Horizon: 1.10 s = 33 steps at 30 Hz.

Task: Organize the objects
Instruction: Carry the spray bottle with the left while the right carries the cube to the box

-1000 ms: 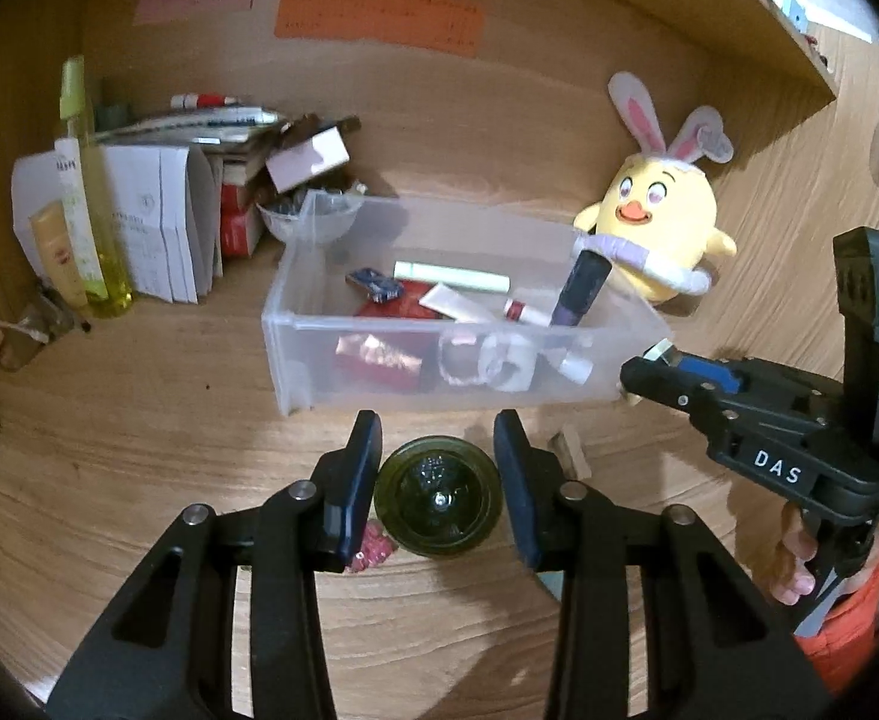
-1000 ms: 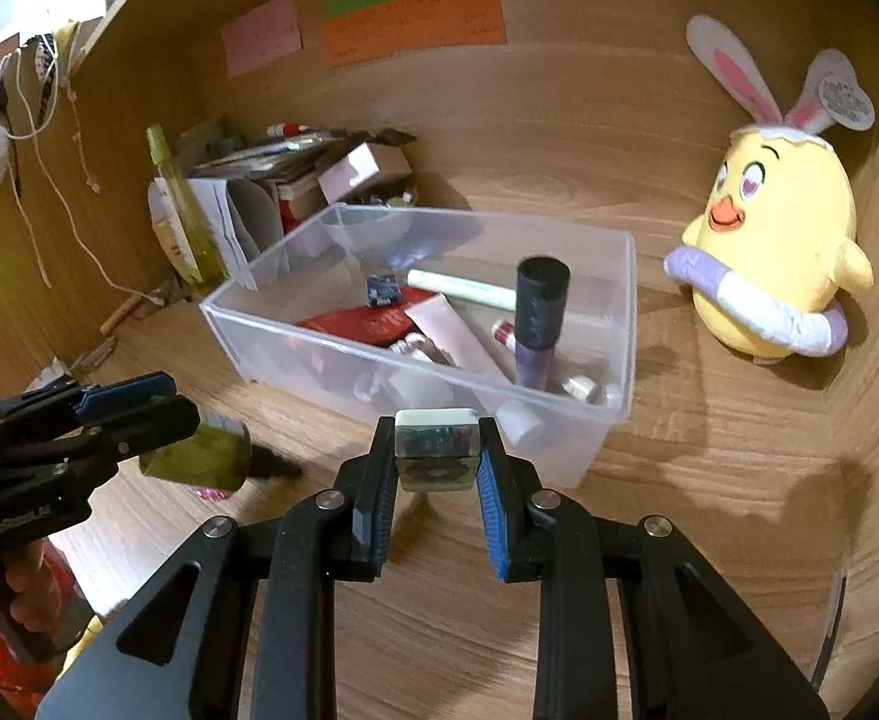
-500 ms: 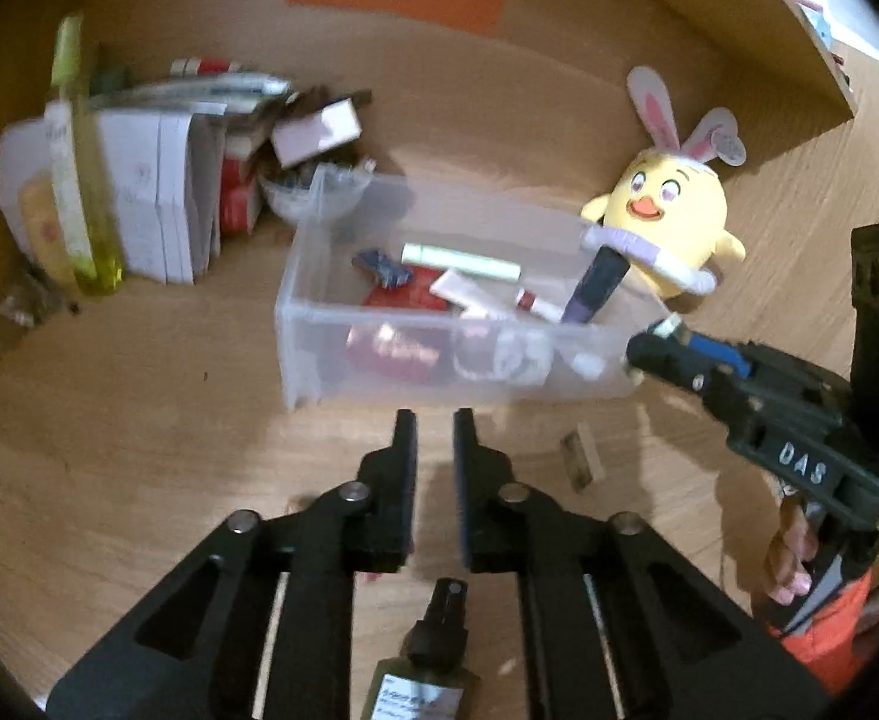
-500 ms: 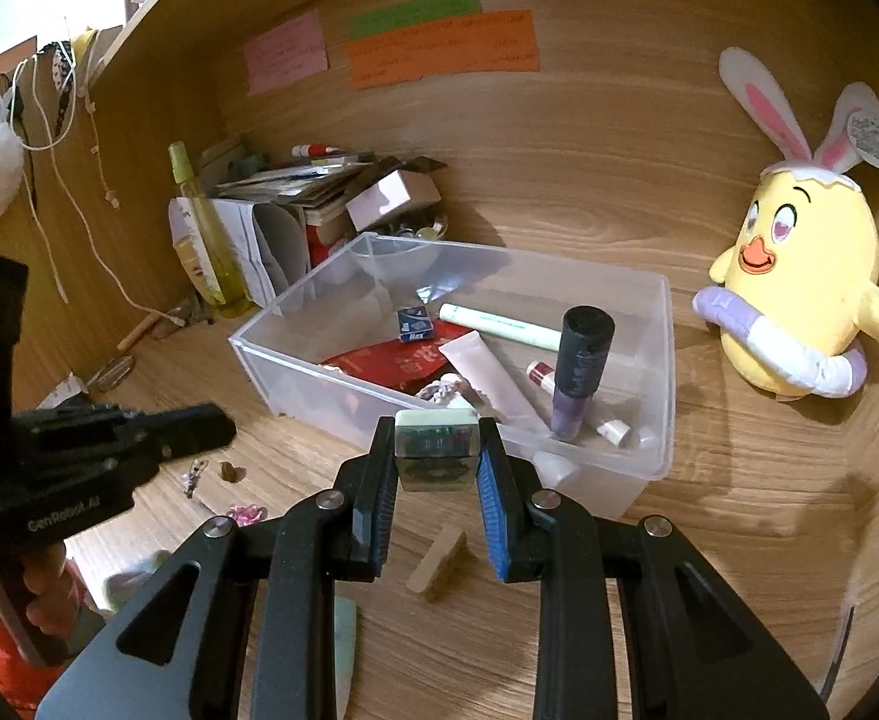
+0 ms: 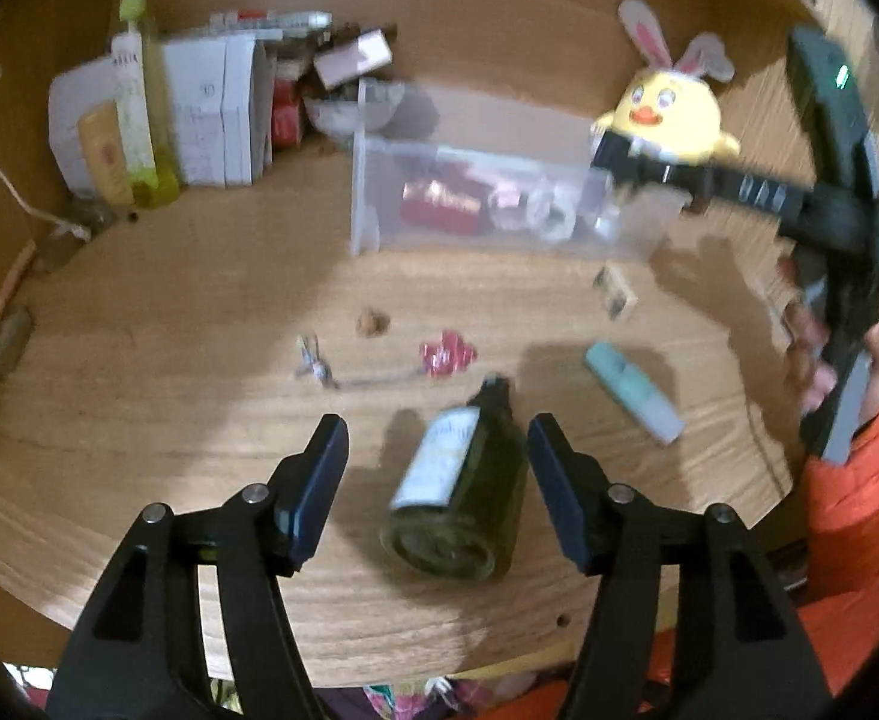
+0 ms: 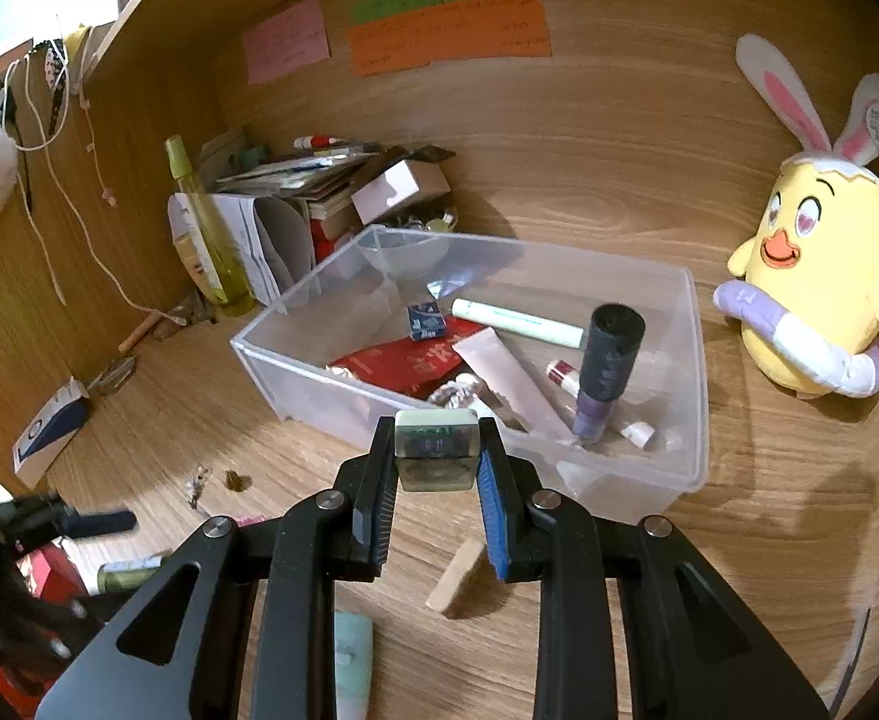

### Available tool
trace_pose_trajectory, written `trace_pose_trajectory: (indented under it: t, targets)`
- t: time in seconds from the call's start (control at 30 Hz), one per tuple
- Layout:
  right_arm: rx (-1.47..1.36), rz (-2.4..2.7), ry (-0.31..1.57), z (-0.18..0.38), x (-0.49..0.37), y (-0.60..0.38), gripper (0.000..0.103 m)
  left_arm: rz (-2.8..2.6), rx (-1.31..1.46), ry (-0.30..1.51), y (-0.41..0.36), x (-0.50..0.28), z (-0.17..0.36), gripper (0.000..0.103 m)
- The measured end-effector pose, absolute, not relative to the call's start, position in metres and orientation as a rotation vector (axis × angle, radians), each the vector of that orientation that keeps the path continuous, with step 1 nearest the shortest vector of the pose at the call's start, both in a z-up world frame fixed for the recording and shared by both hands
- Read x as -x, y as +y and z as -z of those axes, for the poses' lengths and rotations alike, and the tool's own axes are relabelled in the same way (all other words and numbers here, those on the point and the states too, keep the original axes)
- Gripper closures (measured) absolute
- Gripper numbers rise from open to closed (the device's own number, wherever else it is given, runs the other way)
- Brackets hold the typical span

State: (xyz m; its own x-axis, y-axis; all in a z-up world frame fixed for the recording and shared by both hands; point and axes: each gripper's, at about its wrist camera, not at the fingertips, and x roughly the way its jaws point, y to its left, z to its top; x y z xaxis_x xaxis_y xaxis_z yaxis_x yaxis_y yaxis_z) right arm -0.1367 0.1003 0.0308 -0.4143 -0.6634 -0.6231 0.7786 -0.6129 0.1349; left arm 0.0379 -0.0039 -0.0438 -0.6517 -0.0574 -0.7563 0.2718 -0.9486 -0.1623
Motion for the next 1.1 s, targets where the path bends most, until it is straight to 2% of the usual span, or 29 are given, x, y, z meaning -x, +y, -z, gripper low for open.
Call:
trace_pose_trajectory:
  t: [0.07, 0.17, 0.2, 0.23, 0.73, 1.1]
  targets:
    - [-0.8, 2.098, 0.223, -0.036, 0.136, 0.099, 0.081, 2.658, -1.235, 0.404, -0.004, -0.035, 0.053, 0.041]
    - [-0.777, 2.119, 0.227, -0.045, 0.137, 0.097, 0.081, 2.651, -1.236, 0.428, -0.007, -0.03, 0.061, 0.052]
    - [-0.769, 2.127, 0.229, -0.048, 0.138, 0.096, 0.08, 2.65, -1.215, 0.424, -0.007, -0.03, 0.06, 0.06]
    - [-0.763, 2.134, 0.23, -0.051, 0.139, 0.096, 0.08, 2.648, -1.205, 0.42, -0.007, -0.029, 0.06, 0.062]
    - [-0.725, 2.168, 0.254, -0.065, 0.159, 0.074, 0.081, 2.727, -0.953, 0.467, -0.028, -0.011, 0.0, 0.062]
    - [-0.732, 2.149, 0.301, -0.057, 0.171, 0.057, 0.081, 2.732, -0.874, 0.394, -0.047, 0.037, -0.03, 0.062]
